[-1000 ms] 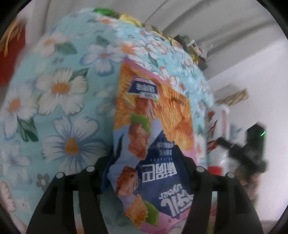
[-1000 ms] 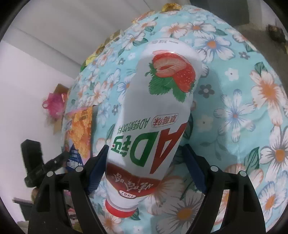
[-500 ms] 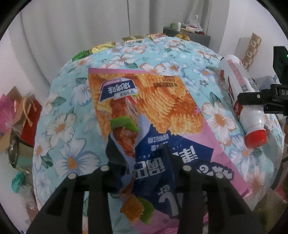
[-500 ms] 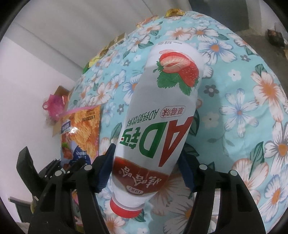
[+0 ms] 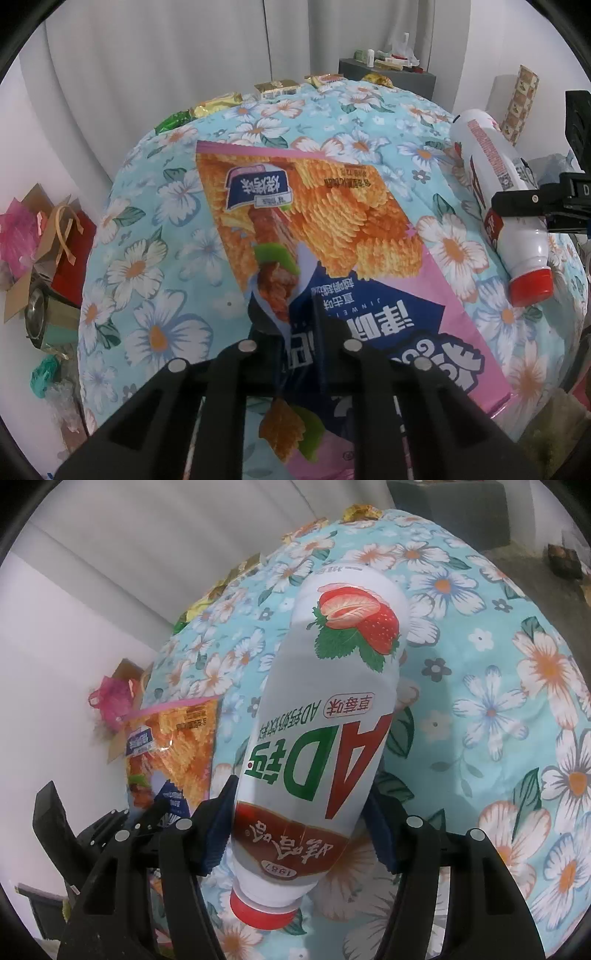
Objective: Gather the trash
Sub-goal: 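Carry the bottle and chip bag over the blue wastebasket with both tools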
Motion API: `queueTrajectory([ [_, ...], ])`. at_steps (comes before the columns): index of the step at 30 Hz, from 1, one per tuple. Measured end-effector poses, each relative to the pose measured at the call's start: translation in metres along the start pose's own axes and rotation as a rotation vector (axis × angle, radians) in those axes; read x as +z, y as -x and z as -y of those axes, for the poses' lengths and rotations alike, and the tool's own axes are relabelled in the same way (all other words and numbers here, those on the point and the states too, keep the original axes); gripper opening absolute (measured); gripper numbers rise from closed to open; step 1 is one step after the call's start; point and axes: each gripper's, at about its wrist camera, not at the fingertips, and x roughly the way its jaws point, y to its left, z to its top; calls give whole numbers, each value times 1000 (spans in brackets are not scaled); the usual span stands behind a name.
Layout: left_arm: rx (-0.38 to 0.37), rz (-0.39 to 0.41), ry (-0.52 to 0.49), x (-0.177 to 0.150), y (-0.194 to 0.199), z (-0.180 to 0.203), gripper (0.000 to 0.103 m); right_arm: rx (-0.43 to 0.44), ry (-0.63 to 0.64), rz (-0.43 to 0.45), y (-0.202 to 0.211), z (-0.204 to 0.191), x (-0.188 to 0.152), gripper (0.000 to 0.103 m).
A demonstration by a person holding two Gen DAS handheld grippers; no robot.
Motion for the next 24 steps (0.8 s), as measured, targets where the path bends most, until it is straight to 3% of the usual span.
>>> queueTrajectory([
  [18,-23,36,32,1,9,-5,7,20,4,7,7,-4,-2,59],
  [24,-124,94,74,6,22,-12,3,43,0,27,16,-7,-3,59],
])
